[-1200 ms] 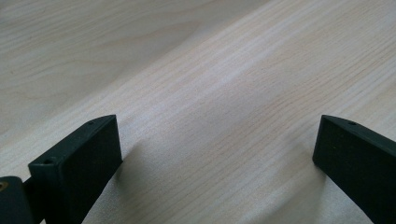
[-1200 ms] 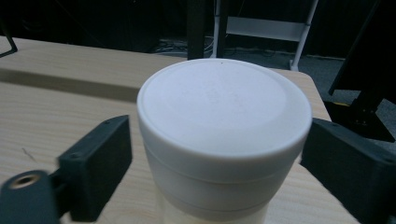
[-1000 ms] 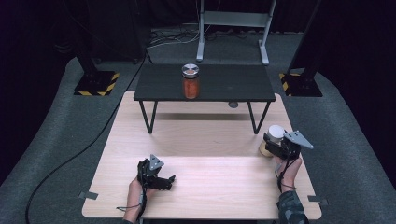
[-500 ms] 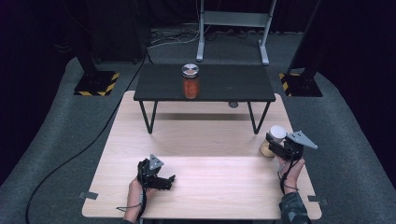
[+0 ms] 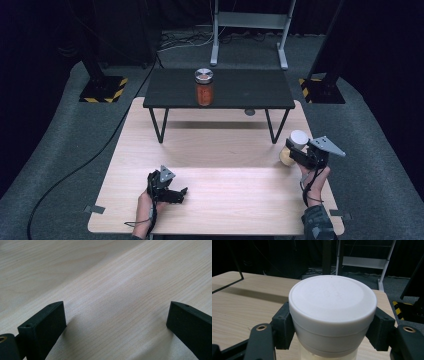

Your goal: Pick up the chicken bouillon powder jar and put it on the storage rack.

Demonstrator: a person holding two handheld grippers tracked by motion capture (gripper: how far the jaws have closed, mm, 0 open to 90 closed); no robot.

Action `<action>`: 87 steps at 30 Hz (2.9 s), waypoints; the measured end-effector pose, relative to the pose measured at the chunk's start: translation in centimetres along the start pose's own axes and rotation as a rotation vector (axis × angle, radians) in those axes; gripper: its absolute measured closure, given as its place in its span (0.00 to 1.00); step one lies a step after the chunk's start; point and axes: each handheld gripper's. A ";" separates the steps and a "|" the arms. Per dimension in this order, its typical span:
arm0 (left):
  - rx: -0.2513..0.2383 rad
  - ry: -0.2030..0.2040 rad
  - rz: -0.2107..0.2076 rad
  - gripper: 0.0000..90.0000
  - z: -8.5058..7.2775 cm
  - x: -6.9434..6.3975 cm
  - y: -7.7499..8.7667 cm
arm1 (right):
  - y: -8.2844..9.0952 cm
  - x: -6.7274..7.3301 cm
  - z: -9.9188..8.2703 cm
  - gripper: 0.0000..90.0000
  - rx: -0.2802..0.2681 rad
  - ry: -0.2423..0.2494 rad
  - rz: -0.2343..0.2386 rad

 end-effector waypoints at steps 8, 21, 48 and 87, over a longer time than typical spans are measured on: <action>-0.003 -0.002 0.003 0.02 -0.1 -0.1 0.0 | 0.5 0.3 1.6 0.36 -0.009 0.018 0.018; -0.005 -0.001 0.005 0.03 -0.1 -0.1 0.0 | 0.7 0.3 3.3 0.36 -0.011 0.028 0.048; -0.006 0.000 0.003 0.03 -0.1 -0.1 0.0 | 0.5 0.5 6.2 0.36 -0.028 0.064 0.083; -0.009 -0.001 0.005 0.04 -0.2 -0.1 0.1 | -0.5 0.7 10.1 0.36 -0.047 0.108 0.140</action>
Point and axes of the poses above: each handheld gripper's, and its own axes: y roughly backward along the jaws, z roughly out of its top, x roughly to its left, and after that the axes turned 12 degrees about y, right-handed
